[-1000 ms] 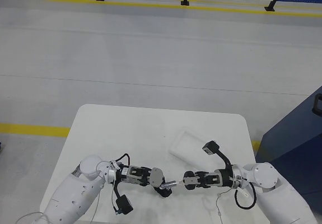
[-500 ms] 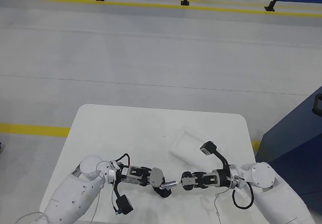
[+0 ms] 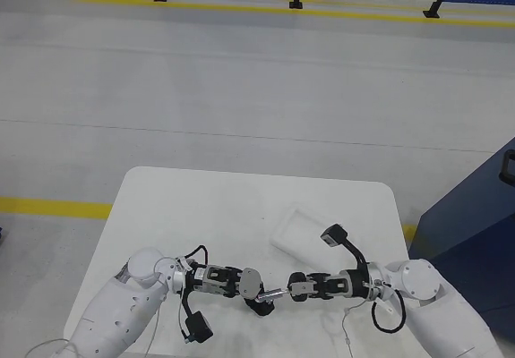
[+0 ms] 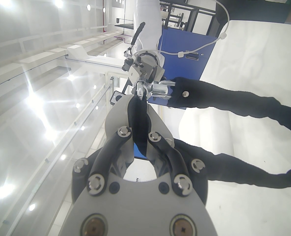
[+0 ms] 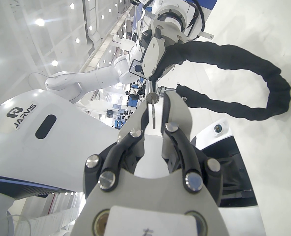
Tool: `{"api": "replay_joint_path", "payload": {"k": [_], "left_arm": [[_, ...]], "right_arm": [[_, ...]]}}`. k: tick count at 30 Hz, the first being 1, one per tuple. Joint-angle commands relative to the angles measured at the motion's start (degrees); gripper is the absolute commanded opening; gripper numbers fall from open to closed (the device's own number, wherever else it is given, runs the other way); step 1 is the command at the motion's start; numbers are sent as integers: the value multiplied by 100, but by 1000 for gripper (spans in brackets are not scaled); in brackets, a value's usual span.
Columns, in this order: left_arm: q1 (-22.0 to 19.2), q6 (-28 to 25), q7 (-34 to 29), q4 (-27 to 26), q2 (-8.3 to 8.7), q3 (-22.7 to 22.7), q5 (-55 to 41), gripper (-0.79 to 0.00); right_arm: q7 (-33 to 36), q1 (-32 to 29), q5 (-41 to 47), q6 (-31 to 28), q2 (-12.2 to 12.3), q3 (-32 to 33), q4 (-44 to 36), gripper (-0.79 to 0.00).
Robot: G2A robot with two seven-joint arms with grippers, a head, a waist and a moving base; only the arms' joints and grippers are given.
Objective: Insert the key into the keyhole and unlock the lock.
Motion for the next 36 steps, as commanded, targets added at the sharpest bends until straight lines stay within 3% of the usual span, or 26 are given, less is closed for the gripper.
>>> {"api": "replay_joint_path", "payload": {"k": [1, 7, 9, 10, 11, 15, 16, 18, 36], "left_arm": [[0, 0, 0, 0, 0, 0, 0, -785], [0, 0, 0, 0, 0, 0, 0, -785], [0, 0, 0, 0, 0, 0, 0, -785], [0, 0, 0, 0, 0, 0, 0, -785], [0, 0, 0, 0, 0, 0, 0, -785], [0, 0, 0, 0, 0, 0, 0, -785], [0, 0, 0, 0, 0, 0, 0, -785], [0, 0, 0, 0, 0, 0, 0, -785], [0, 0, 0, 0, 0, 0, 0, -785]], "right_arm": [[6, -9, 22, -11, 0, 33, 9, 0], [51, -52, 110, -53, 8, 159, 69, 0], [85, -78, 170, -71, 12, 204, 90, -43], [116, -88, 197, -81, 14, 224, 102, -160], [136, -98, 223, -89, 15, 244, 116, -326], [196, -125, 270, -108, 16, 294, 139, -551], [202, -128, 271, -112, 15, 302, 138, -662], [225, -134, 264, -127, 13, 309, 133, -785], [257, -116, 68, -161, -26, 297, 116, -785]]}}
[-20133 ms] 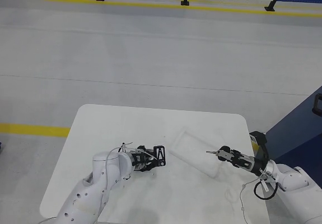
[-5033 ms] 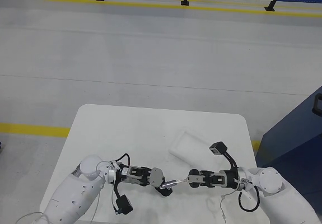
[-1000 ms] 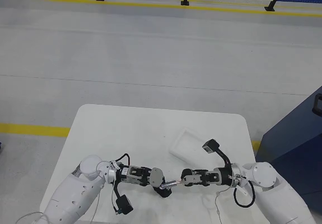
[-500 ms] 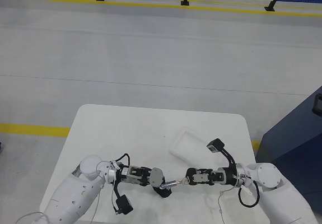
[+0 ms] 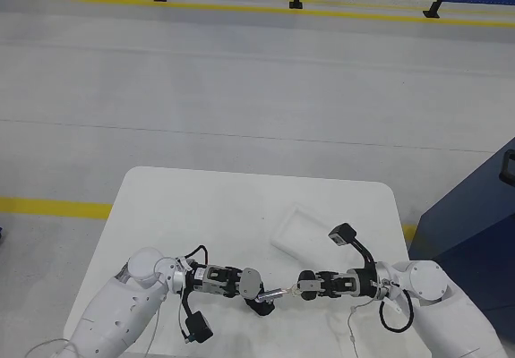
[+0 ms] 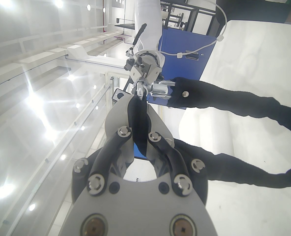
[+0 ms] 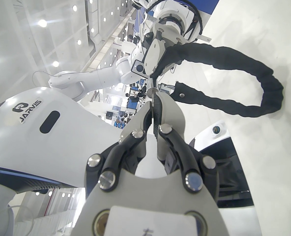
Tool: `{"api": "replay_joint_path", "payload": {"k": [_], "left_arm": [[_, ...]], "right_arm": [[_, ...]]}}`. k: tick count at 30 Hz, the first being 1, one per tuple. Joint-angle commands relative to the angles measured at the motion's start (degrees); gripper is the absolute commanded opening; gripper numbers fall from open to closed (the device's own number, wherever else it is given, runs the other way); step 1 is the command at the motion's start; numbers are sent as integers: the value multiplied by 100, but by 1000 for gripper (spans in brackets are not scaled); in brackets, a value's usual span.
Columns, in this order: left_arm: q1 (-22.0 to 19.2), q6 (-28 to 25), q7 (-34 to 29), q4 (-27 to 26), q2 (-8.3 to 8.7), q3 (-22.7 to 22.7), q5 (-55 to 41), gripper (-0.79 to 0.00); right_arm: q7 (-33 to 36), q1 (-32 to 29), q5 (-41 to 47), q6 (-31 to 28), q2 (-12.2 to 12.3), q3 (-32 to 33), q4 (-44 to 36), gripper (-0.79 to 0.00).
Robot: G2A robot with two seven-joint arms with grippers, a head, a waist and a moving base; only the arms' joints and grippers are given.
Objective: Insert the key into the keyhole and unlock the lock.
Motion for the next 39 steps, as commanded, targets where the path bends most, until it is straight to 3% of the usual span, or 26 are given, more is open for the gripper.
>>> {"api": "replay_joint_path", "payload": {"k": [1, 14, 27, 39], "left_arm": [[0, 0, 0, 0, 0, 0, 0, -785], [0, 0, 0, 0, 0, 0, 0, -785], [0, 0, 0, 0, 0, 0, 0, -785], [0, 0, 0, 0, 0, 0, 0, -785]], "right_arm": [[4, 6, -29, -7, -4, 0, -15, -785], [107, 80, -198, 168, -24, -57, -121, -785], [790, 332, 405, 1353, -36, -145, 86, -785], [979, 495, 603, 2090, -80, -311, 287, -785]]}}
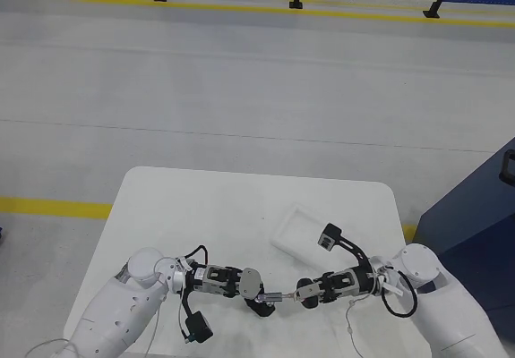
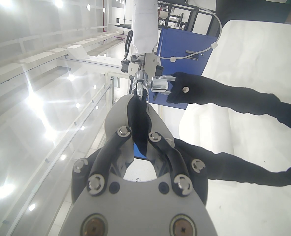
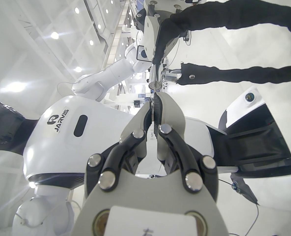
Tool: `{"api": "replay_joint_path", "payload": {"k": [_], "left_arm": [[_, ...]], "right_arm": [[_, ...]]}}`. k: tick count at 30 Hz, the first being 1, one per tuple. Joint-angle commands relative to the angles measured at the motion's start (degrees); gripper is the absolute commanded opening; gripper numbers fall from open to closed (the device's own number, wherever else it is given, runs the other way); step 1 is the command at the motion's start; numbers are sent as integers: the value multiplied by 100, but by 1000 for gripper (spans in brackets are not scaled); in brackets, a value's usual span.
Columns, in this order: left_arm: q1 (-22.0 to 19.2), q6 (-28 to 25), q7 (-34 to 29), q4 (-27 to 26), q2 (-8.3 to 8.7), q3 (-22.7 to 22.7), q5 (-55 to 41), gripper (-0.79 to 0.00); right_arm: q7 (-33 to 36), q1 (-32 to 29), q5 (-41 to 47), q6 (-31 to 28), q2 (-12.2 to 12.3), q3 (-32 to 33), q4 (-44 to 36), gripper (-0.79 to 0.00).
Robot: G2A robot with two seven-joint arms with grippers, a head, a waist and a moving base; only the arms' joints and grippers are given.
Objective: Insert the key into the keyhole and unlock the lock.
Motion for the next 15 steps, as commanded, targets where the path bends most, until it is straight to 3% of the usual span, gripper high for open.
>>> {"api": "replay_joint_path", "payload": {"k": [1, 15], "left_arm": [[0, 0, 0, 0, 0, 0, 0, -785], [0, 0, 0, 0, 0, 0, 0, -785]], "right_arm": [[23, 12, 82, 127, -10, -26, 40, -785], [275, 132, 622, 968, -87, -227, 342, -785]]}}
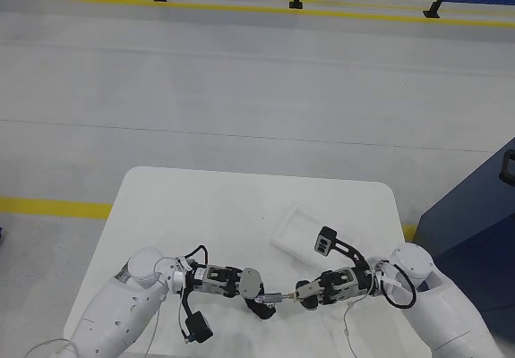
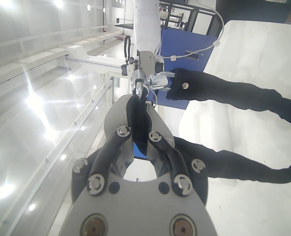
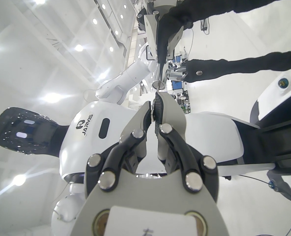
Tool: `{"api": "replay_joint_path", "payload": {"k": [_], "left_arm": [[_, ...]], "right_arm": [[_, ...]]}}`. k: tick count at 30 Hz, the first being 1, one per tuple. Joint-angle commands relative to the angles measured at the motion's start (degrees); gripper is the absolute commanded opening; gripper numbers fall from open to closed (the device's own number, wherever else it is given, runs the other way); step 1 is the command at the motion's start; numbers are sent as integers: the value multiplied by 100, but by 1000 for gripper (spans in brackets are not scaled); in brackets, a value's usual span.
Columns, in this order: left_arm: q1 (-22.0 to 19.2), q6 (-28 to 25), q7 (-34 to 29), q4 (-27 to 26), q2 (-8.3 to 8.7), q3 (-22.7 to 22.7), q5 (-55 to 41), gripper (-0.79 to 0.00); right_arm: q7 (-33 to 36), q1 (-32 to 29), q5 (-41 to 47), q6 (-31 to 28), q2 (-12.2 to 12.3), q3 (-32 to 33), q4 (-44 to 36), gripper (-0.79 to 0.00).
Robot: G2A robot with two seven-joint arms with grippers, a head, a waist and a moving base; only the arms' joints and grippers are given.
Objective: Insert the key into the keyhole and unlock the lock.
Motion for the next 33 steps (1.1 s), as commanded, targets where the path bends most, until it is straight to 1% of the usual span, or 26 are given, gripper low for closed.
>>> {"api": "replay_joint_path", "payload": {"k": [1, 7, 14, 21, 27, 33], "left_arm": [[0, 0, 0, 0, 0, 0, 0, -785], [0, 0, 0, 0, 0, 0, 0, -785], [0, 0, 0, 0, 0, 0, 0, -785], [0, 0, 0, 0, 0, 0, 0, -785], [0, 0, 0, 0, 0, 0, 0, -785], [0, 0, 0, 0, 0, 0, 0, -785]], "right_arm": [[88, 28, 68, 146, -10, -37, 61, -785], [186, 112, 67, 339, -27, -90, 188, -785], [-33, 117, -745, -472, 5, -11, 71, -785], [-113, 49, -959, -1089, 9, 55, -71, -785], [-267, -37, -1163, -1859, 9, 141, -182, -785], [-387, -159, -1292, -2464, 17, 241, -286, -785]]}}
